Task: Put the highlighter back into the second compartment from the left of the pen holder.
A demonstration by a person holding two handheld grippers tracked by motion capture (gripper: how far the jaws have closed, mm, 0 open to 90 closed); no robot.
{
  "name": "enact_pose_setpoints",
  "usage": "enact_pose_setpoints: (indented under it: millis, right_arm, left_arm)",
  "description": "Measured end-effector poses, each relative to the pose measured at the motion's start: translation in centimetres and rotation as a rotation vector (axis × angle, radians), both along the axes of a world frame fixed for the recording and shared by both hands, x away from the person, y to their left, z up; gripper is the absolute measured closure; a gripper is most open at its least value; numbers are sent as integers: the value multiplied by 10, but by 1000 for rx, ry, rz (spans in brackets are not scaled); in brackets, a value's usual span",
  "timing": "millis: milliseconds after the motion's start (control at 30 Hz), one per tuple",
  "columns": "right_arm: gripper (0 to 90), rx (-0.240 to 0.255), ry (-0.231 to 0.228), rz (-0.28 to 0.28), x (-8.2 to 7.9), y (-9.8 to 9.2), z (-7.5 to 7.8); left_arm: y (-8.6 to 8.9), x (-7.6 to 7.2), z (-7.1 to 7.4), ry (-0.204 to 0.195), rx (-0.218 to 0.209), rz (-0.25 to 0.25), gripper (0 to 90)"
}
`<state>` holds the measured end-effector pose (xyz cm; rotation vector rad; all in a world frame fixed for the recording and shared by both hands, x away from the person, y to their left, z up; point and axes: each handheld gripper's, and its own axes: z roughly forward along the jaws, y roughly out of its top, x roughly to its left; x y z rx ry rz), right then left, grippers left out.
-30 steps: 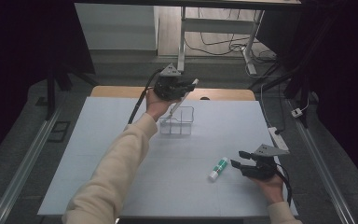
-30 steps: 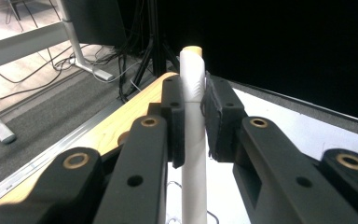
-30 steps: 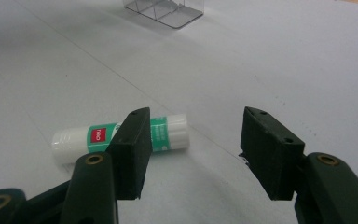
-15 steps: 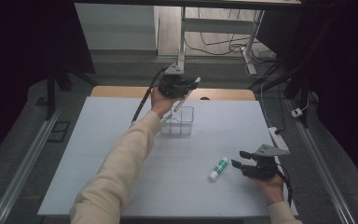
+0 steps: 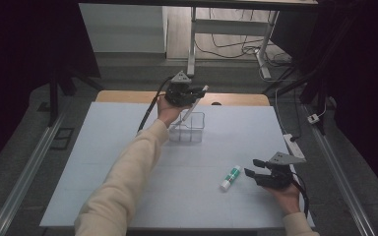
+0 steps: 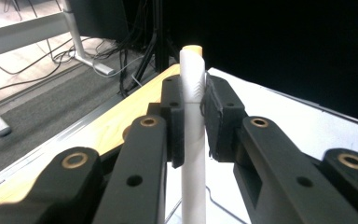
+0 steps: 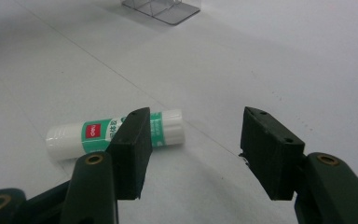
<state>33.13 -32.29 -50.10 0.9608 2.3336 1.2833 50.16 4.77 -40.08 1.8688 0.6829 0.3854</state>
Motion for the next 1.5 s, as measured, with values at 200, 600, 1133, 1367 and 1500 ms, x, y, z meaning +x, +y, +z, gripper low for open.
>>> enact_pose_setpoints:
  millis: [200, 600, 1133, 1367, 1500]
  right_arm:
    - [423, -2, 2, 2, 0, 1, -1]
    - [423, -1, 3, 2, 0, 0, 0]
    - [423, -5, 1, 4, 0, 1, 0]
    - [423, -4, 0, 3, 0, 1, 0]
    - [423, -3, -1, 4, 0, 0, 1]
  left_arm:
    - [3, 0, -4, 10, 2, 4, 775]
    - [11, -3, -5, 34, 25, -3, 579]
    - [30, -20, -5, 65, 23, -15, 536]
    - [45, -40, -5, 64, 31, -13, 505]
    - [57, -54, -7, 72, 44, -17, 481]
